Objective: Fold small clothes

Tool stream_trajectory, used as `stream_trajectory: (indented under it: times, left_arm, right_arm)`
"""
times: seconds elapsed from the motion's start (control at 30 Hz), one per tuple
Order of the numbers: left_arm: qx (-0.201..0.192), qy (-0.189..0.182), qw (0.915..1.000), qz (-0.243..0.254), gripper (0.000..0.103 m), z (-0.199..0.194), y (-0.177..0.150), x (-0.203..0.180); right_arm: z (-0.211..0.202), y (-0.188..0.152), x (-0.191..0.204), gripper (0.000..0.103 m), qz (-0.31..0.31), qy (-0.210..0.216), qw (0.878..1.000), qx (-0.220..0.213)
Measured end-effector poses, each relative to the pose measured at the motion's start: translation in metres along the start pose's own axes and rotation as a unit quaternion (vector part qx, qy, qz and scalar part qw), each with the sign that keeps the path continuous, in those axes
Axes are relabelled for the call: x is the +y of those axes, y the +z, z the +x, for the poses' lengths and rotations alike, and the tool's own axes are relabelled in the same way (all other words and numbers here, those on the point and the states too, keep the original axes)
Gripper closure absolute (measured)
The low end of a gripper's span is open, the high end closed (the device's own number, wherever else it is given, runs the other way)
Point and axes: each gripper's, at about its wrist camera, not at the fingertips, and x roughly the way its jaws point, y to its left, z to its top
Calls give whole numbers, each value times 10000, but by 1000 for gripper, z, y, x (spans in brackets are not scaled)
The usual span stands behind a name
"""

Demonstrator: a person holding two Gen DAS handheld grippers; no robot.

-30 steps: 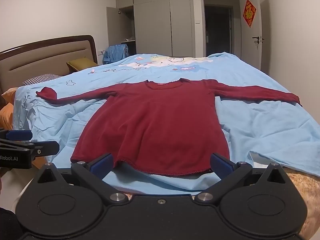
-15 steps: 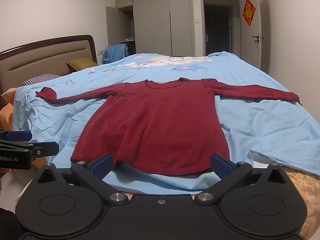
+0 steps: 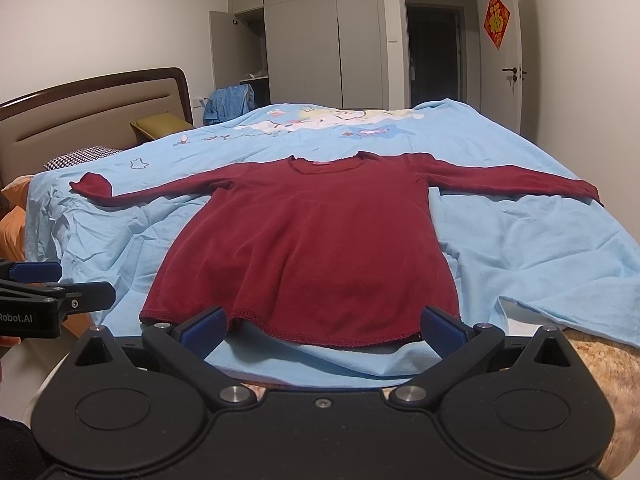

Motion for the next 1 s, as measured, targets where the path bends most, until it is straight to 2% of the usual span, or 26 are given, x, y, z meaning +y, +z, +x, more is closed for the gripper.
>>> stream_trajectory:
  times: [1.0]
  left_arm:
    - [-13,42,10000,24,0,0,-2,0]
  right_arm:
    - [-1,0,-1,1,3,-6,10000,16]
